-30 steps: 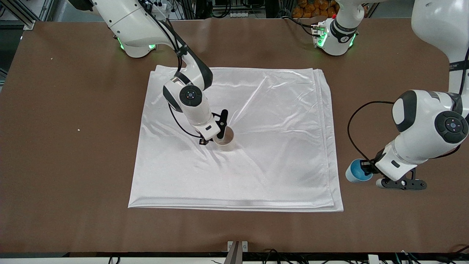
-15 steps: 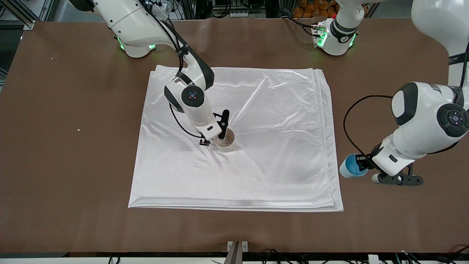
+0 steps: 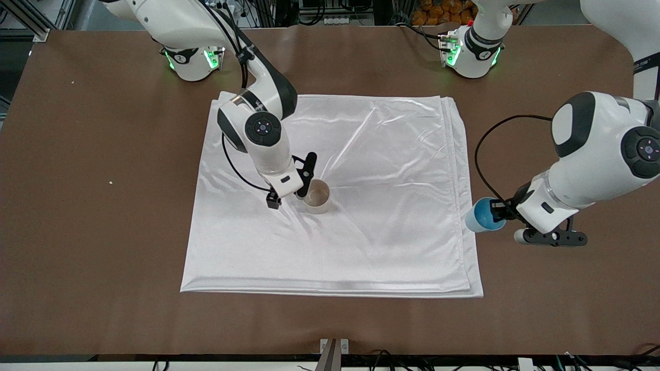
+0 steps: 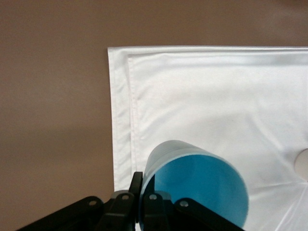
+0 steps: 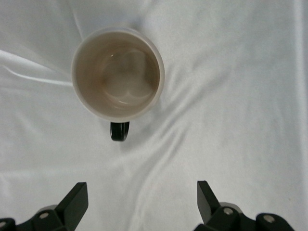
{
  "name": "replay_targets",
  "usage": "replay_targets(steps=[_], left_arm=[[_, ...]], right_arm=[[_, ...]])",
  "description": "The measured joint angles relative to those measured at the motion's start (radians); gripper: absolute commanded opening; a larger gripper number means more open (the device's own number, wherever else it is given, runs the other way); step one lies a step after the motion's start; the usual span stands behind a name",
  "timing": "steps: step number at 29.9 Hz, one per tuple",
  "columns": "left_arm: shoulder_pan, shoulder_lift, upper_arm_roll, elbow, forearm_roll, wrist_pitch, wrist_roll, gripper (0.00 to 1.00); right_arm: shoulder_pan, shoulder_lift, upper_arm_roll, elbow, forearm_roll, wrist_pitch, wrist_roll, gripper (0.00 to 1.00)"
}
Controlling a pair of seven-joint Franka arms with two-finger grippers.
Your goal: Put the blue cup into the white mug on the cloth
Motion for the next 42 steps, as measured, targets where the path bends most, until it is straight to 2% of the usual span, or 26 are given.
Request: replay_targets(steps=[11, 15, 21, 27, 34, 42], left_arm=[[-0.013, -0.001, -0.150, 0.005, 0.001, -0.010, -0.085, 0.00], [-0.054, 0.000, -0.180, 0.005, 0.009, -0.013, -0.095, 0.00], [-0.157, 0.015, -0.183, 0.003, 0.014, -0.014, -0.142, 0.00], [-0.248, 0.071, -0.180, 0.006, 0.014, 0.001, -0.153, 0.00], [-0.339, 0.118, -0.177, 0.011, 0.026, 0.054, -0.262, 0.00], [-0.489, 0.146, -0.124, 0.014, 0.102, 0.116, -0.390, 0.00]], right_arm=[[-0.093, -0.178, 0.001, 0.003, 0.001, -0.150, 0.000, 1.00], [-0.139, -0.248, 0.000, 0.004, 0.020, -0.231, 0.005, 1.00], [-0.219, -0.346, -0.002, 0.005, 0.045, -0.321, 0.008, 1.00], [-0.279, -0.424, -0.003, 0.005, 0.048, -0.378, 0.073, 1.00], [-0.337, -0.498, -0.003, 0.003, 0.048, -0.453, 0.147, 1.00], [-0.434, -0.573, -0.005, -0.026, 0.048, -0.492, 0.175, 1.00]])
